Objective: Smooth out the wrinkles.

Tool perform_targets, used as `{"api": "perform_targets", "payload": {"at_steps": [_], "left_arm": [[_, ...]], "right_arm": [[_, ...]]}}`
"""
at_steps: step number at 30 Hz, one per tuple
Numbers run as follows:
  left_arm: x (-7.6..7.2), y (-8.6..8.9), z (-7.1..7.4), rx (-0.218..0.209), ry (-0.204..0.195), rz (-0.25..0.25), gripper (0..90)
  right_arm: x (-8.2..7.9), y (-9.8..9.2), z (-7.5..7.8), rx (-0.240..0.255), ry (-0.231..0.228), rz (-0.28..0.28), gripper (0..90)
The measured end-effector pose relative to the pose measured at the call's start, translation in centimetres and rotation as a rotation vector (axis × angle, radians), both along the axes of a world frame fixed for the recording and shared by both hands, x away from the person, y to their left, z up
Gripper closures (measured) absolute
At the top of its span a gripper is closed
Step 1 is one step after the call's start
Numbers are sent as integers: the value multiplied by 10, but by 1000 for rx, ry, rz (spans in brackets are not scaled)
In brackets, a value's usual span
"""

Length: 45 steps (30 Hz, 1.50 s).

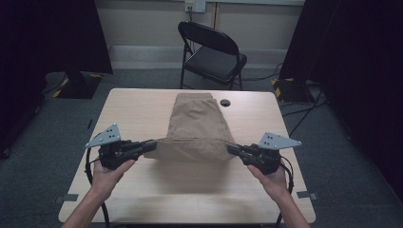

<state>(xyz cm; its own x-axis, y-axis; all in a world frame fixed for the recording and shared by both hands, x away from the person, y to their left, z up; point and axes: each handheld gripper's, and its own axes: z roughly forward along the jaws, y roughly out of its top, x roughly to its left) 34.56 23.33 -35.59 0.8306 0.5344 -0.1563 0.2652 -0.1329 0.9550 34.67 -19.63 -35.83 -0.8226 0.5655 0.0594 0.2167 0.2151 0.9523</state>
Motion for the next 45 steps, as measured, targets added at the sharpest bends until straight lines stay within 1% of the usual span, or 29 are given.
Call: {"api": "perform_targets", "payload": {"at_steps": [2, 6, 8, 9, 13, 15, 17, 21, 26, 28, 30, 35, 41, 45], "left_arm": [[0, 1, 3, 2, -9, 8, 862], [3, 3, 6, -9, -8, 17, 862], [2, 4, 8, -9, -14, 16, 862], [1, 4, 10, -16, -19, 17, 862], [-2, 5, 18, -24, -34, 14, 862], [-4, 5, 21, -17, -48, 21, 862], [-5, 5, 24, -32, -54, 20, 862], [-5, 5, 32, -32, -65, 24, 862], [-8, 3, 42, -47, -84, 16, 862], [-9, 2, 46, -42, -91, 12, 862], [-10, 2, 50, -45, -97, 9, 862], [-13, -1, 55, -47, -108, 2, 862], [-15, -2, 61, -67, -124, -7, 863], [-16, -1, 65, -78, -137, -8, 862]], "right_arm": [[-1, 0, 4, 0, -10, 2, 852], [-2, 3, 8, -1, -21, 7, 852], [-2, 3, 11, 1, -27, 6, 852], [-2, 3, 12, 4, -30, 7, 852], [-4, 3, 20, 14, -51, 7, 852], [-6, 3, 25, 15, -62, 0, 852], [-9, 3, 29, 21, -68, 3, 852], [-14, 2, 36, 26, -83, 6, 852], [-18, 0, 44, 36, -102, 5, 852], [-19, -1, 48, 43, -111, 5, 852], [-21, -2, 51, 46, -118, 5, 852], [-25, -3, 59, 46, -142, -9, 852], [-29, -5, 66, 56, -157, -14, 852], [-31, -7, 70, 79, -171, -14, 852]]}}
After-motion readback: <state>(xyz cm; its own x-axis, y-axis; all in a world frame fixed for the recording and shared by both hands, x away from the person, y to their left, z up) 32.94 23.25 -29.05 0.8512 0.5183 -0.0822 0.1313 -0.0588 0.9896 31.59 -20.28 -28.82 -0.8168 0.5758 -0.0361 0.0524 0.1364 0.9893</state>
